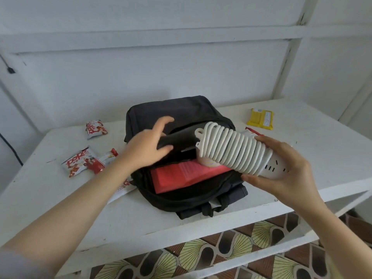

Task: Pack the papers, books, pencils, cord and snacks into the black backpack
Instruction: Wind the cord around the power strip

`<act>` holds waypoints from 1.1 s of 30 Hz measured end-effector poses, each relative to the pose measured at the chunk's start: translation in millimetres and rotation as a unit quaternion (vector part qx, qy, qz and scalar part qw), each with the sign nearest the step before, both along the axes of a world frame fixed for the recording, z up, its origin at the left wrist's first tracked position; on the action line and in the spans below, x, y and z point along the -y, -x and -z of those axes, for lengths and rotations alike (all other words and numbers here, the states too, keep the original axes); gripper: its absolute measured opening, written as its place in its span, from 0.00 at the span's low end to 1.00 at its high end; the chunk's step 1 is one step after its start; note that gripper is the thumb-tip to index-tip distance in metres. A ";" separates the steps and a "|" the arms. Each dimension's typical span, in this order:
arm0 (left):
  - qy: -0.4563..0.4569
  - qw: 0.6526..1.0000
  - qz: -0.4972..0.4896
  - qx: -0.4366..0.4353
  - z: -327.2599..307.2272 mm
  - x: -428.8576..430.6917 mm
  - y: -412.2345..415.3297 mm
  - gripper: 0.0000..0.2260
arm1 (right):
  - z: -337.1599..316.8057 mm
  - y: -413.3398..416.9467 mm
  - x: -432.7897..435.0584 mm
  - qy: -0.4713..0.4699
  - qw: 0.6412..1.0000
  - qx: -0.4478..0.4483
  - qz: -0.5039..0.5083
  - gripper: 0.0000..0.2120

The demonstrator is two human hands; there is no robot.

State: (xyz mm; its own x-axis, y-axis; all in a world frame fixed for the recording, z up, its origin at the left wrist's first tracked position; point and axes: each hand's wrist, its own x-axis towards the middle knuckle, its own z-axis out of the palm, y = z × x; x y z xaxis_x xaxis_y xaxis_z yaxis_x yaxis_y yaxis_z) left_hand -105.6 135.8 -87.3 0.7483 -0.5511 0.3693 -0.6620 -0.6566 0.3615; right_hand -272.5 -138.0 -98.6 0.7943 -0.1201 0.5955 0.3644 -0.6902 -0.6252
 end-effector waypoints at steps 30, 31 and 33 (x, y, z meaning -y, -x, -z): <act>0.061 0.987 0.007 -0.151 -67.4 3.4 -14.1 0.31 | 40.7 -129.0 -77.8 0.275 0.950 -0.041 -0.142 0.35; 0.066 0.986 0.005 -0.154 -65.3 3.1 -14.4 0.31 | 41.8 -130.2 -77.5 0.307 0.942 -0.027 -0.130 0.35; 0.072 0.986 0.002 -0.152 -62.4 3.3 -14.3 0.31 | 42.8 -132.4 -75.8 0.336 0.934 -0.009 -0.119 0.35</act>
